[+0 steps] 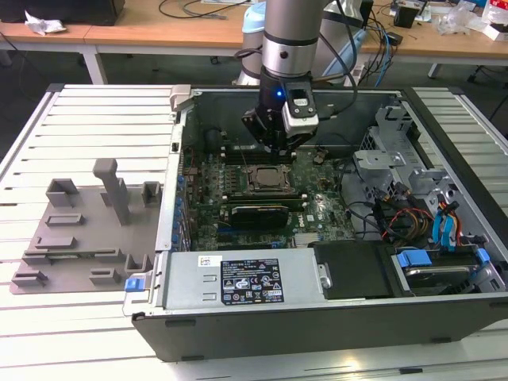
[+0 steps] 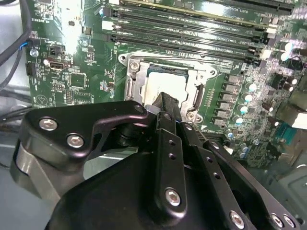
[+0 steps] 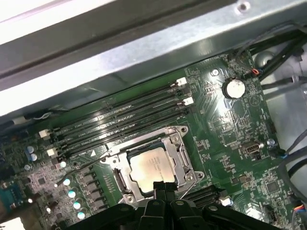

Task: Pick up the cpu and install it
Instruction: 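Install the first cpu locking lever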

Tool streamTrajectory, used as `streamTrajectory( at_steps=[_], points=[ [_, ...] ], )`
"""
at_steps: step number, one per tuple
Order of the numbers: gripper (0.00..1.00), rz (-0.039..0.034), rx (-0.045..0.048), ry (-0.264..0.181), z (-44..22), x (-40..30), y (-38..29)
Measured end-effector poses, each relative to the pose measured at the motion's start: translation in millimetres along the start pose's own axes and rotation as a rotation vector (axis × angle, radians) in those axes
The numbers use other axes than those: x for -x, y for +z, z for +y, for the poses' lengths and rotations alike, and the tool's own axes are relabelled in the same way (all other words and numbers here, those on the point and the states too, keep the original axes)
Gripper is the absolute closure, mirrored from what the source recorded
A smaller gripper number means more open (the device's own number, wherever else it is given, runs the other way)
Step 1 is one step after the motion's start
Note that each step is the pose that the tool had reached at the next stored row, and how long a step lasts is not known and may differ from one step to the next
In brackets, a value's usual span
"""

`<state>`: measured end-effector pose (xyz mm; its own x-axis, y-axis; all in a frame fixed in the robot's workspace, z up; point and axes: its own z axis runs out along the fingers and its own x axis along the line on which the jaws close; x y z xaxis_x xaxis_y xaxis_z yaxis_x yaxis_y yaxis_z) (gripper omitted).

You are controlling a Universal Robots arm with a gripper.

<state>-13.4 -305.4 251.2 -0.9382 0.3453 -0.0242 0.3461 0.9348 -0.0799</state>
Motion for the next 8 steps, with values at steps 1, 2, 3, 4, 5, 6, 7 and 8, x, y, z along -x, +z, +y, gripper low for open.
streamTrajectory(
  at_steps=[1, 2, 3, 4, 5, 6, 7, 8],
  points=[
    [0.89, -0.0009, 0.0003, -0.011, 0.0, 0.0, 0.0],
    [0.89, -0.0015, 0.0006, -0.019, 0.0, 0.0, 0.0],
    [0.89, -0.0027, 0.0009, -0.033, 0.0, 0.0, 0.0],
    [0.89, -0.0033, 0.0010, -0.041, 0.0, 0.0, 0.0],
    [0.89, -0.0044, 0.0014, -0.055, 0.0, 0.0, 0.0],
    [0.89, -0.0061, 0.0018, -0.075, 0.0, 0.0, 0.0],
    [0.89, -0.0076, 0.0024, -0.095, 0.0, 0.0, 0.0],
    [0.89, -0.0085, 0.0026, -0.106, 0.0, 0.0, 0.0]
  ],
)
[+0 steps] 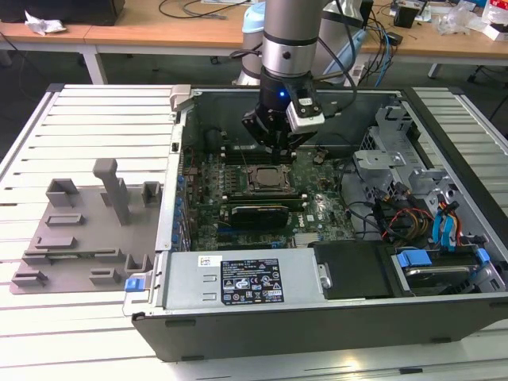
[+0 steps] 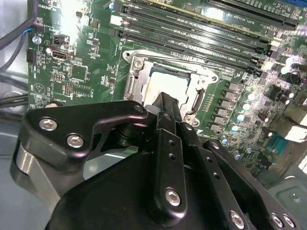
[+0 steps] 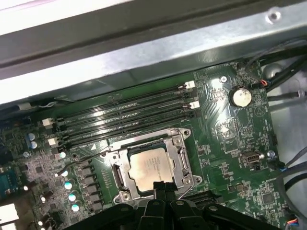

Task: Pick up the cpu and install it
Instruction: 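Install the first cpu locking lever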

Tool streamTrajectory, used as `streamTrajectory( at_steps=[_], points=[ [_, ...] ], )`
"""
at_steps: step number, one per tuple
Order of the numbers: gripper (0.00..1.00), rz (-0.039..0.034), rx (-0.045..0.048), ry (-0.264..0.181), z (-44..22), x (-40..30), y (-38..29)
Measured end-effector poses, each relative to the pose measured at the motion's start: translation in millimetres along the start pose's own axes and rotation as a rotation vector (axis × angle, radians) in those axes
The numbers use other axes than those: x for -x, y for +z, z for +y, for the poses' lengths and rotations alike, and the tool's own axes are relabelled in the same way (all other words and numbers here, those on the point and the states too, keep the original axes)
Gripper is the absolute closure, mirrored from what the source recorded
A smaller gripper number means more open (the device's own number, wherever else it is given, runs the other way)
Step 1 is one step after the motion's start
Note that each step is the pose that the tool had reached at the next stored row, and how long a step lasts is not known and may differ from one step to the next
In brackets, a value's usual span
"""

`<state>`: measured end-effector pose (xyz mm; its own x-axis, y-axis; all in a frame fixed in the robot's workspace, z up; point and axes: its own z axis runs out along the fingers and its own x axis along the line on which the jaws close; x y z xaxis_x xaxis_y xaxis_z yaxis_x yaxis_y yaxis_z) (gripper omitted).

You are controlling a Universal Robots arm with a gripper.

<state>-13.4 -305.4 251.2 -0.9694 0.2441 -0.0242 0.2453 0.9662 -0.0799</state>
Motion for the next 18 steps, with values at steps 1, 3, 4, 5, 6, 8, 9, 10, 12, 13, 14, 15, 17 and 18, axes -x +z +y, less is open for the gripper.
streamTrajectory(
  at_steps=[1, 3, 4, 5, 6, 8, 9, 10, 12, 13, 14, 15, 17, 18],
  points=[
    [0.89, -0.0006, 0.0003, -0.007, 0.0, 0.0, 0.0],
    [0.89, -0.0023, 0.0007, -0.029, 0.0, 0.0, 0.0],
    [0.89, -0.0041, 0.0013, -0.052, 0.0, 0.0, 0.0],
    [0.89, -0.0051, 0.0016, -0.064, 0.0, 0.0, 0.0],
    [0.89, -0.0061, 0.0019, -0.075, 0.0, 0.0, 0.0],
    [0.89, -0.0077, 0.0024, -0.097, 0.0, 0.0, 0.0],
    [0.89, -0.0092, 0.0028, -0.114, 0.0, 0.0, 0.0],
    [0.89, -0.0103, 0.0031, -0.128, 0.0, 0.0, 0.0],
    [0.89, -0.0115, 0.0035, -0.143, 0.0, 0.0, 0.0],
    [0.89, -0.0124, 0.0037, -0.155, 0.0, 0.0, 0.0],
    [0.89, -0.0129, 0.0039, -0.161, 0.0, 0.0, 0.0],
    [0.89, -0.0127, 0.0125, -0.176, -0.1, 0.0, -0.1],
    [0.89, -0.0100, 0.0375, -0.192, 0.1, 0.0, 0.0],
    [0.89, -0.0109, 0.0383, -0.209, 0.0, 0.0, 0.0]
  ],
)
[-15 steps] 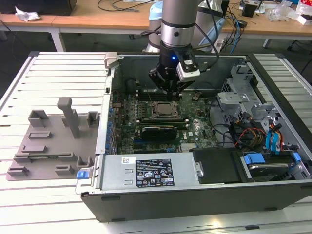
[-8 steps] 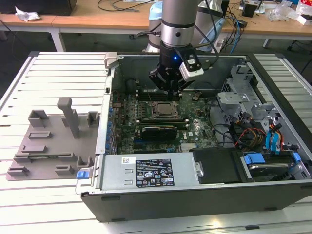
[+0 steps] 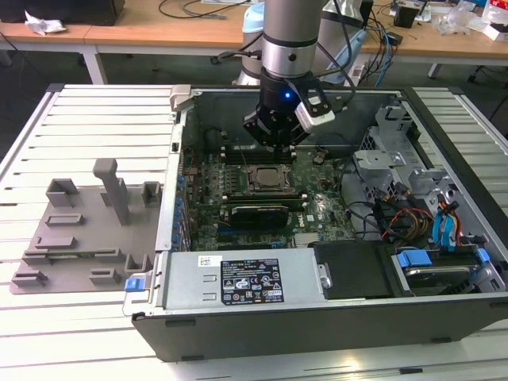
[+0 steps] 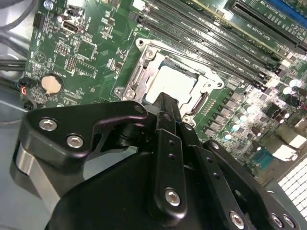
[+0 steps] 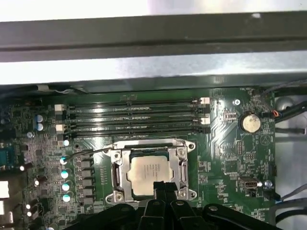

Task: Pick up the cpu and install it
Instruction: 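Install the first cpu locking lever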

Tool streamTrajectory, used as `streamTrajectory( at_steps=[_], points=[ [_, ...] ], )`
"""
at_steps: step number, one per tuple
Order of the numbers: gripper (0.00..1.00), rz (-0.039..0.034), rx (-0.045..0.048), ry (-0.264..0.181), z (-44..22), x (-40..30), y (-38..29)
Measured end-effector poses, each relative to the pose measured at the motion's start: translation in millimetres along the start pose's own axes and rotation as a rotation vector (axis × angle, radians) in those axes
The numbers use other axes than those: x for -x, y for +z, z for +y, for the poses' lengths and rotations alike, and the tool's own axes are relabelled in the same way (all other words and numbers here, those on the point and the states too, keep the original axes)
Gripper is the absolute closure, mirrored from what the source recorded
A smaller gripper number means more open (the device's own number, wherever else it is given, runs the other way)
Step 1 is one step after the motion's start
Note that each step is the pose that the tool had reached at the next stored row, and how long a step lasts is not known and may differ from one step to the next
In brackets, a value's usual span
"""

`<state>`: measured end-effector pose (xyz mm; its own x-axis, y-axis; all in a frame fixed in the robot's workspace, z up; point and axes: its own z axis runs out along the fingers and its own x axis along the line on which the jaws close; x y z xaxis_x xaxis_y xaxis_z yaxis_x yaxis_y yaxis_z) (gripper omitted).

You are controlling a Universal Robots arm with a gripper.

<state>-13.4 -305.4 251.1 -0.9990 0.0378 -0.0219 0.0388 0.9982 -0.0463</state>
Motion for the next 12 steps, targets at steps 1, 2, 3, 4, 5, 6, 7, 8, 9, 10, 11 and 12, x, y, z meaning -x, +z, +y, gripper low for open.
streamTrajectory(
  at_steps=[1, 2, 3, 4, 5, 6, 7, 8, 9, 10, 11, 12],
  points=[
    [0.89, -0.0008, 0.0004, -0.016, 0.0, 0.0, 0.0],
    [0.89, -0.0015, 0.0007, -0.032, 0.0, 0.1, 0.0],
    [0.89, -0.0024, 0.0011, -0.051, 0.0, 0.0, 0.0],
    [0.89, -0.0041, 0.0019, -0.087, 0.0, 0.0, 0.0],
    [0.89, -0.0050, 0.0023, -0.108, 0.0, 0.0, 0.0],
    [0.89, -0.0053, 0.0024, -0.114, 0.0, 0.0, 0.0],
    [0.89, -0.0055, 0.0025, -0.117, 0.0, -0.1, 0.0],
    [0.89, -0.0054, 0.0025, -0.117, -0.1, -0.7, -0.1],
    [0.89, -0.0055, 0.0024, -0.117, -0.1, -1.4, -0.1],
    [0.89, -0.0055, 0.0025, -0.117, -0.2, -3.4, -0.1],
    [0.89, -0.0056, 0.0025, -0.117, -0.3, -5.4, -0.2],
    [0.89, -0.0058, 0.0022, -0.117, -0.3, -6.9, -0.4]
  ],
)
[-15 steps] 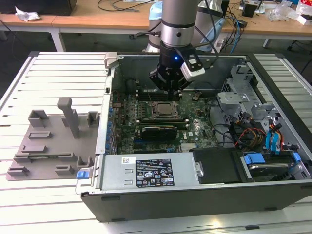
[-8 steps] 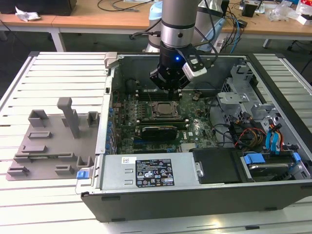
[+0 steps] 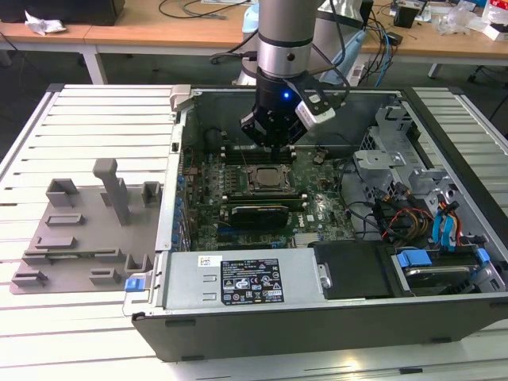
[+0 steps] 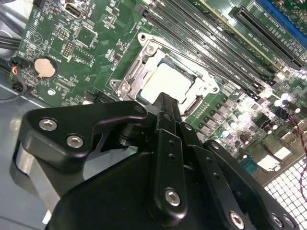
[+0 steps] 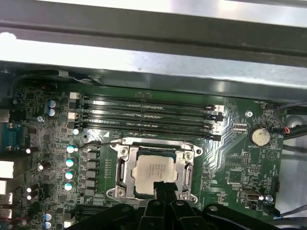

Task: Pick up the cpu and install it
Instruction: 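Install the first cpu locking lever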

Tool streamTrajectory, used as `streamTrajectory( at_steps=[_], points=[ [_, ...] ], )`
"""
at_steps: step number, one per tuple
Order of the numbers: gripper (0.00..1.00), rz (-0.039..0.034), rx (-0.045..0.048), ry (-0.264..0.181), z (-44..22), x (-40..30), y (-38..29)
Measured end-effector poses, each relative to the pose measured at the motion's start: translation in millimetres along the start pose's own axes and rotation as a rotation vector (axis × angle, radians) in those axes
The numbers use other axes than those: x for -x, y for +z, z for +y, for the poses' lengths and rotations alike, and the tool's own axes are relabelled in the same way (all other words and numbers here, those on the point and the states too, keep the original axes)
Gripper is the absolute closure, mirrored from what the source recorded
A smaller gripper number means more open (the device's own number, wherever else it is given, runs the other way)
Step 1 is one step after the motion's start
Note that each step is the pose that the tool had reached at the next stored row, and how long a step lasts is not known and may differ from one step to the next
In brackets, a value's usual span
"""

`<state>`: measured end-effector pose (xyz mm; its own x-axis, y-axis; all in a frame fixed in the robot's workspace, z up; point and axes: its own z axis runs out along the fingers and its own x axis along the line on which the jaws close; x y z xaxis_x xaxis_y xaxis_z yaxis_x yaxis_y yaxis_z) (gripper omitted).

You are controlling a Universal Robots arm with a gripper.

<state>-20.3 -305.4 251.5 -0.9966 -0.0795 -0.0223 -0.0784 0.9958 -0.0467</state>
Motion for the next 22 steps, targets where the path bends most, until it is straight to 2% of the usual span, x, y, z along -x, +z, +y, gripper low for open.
streamTrajectory(
  at_steps=[3, 9, 21, 22],
  points=[
    [0.89, -0.0003, -0.0001, 0.000, 0.1, -1.1, -0.7],
    [0.89, -0.0004, -0.0001, 0.000, 0.9, -11.7, -1.0],
    [0.89, -0.0001, -0.0043, 0.000, 1.5, -19.0, -1.1],
    [0.89, -0.0001, -0.0044, 0.000, 1.8, -23.3, -1.2]
  ],
)
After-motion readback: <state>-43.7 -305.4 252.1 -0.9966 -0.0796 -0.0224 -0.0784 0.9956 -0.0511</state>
